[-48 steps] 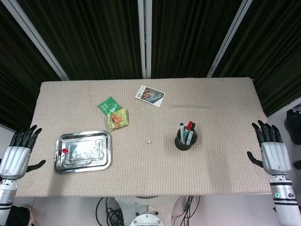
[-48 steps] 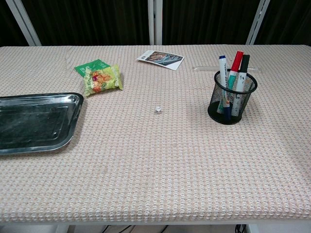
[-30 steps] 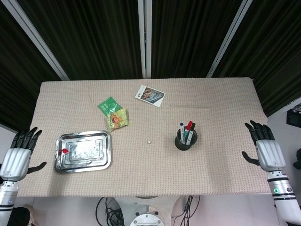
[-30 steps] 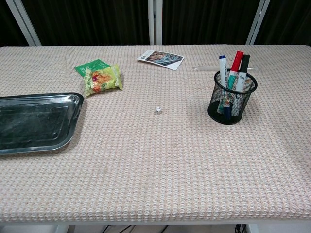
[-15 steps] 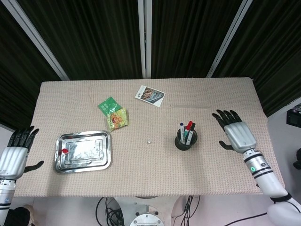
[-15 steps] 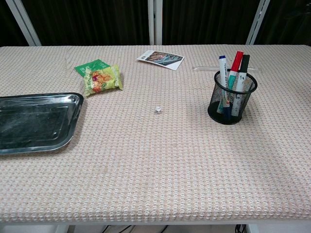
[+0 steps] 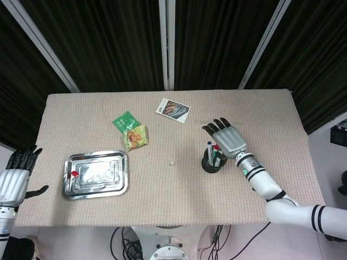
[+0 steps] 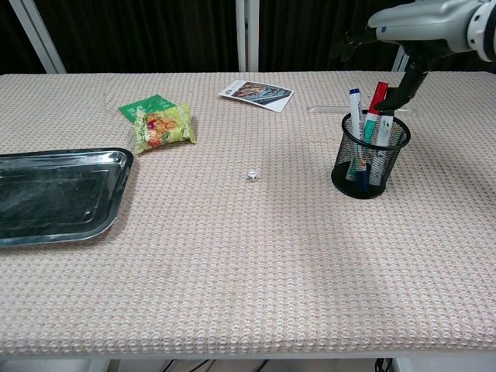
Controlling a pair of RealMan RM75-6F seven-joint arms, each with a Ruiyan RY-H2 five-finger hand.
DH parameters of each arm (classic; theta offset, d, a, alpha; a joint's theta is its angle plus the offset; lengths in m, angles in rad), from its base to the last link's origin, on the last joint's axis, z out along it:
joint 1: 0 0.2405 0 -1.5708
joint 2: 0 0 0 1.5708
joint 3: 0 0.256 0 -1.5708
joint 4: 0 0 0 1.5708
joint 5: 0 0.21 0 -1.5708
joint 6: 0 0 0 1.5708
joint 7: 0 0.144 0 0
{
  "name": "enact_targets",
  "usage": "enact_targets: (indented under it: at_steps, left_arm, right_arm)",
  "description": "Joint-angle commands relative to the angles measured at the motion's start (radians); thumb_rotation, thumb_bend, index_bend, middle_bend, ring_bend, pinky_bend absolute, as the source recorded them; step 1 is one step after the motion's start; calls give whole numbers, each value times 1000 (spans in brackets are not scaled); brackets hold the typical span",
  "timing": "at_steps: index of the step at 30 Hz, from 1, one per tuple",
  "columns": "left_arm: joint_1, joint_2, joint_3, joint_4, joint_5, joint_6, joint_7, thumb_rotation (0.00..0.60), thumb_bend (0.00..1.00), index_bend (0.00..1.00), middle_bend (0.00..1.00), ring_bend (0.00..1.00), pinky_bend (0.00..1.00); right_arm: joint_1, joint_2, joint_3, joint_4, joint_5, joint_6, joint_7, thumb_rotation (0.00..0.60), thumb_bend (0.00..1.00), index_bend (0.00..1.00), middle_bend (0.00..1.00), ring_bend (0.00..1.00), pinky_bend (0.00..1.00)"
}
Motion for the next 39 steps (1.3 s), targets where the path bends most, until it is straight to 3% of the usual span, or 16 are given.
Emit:
enact_targets:
  at_steps: [1, 6, 12, 39]
  left_arm:
    - [0, 1, 0, 2, 0, -1, -3, 600, 91, 37, 0, 0, 41]
    - [6, 2, 0, 8, -2, 4, -12, 600, 91, 37, 0, 0, 42]
    - [7, 5, 1, 8, 2, 7, -14, 600, 91, 38, 0, 0, 42]
    - [1, 4, 1, 9, -9, -19, -15, 600, 91, 39, 0, 0, 41]
  right_arm:
    - [26, -31, -9, 19, 19, 17, -5, 600, 230, 179, 176, 0, 0]
    - [46, -52, -23, 31, 18, 36, 4, 600, 247, 273, 250, 0, 0]
    - [55, -48, -44, 26, 41, 71, -2, 600, 282, 326, 270, 0, 0]
    - [69, -63, -85, 41, 5, 72, 98, 600, 327, 396, 407, 16, 0]
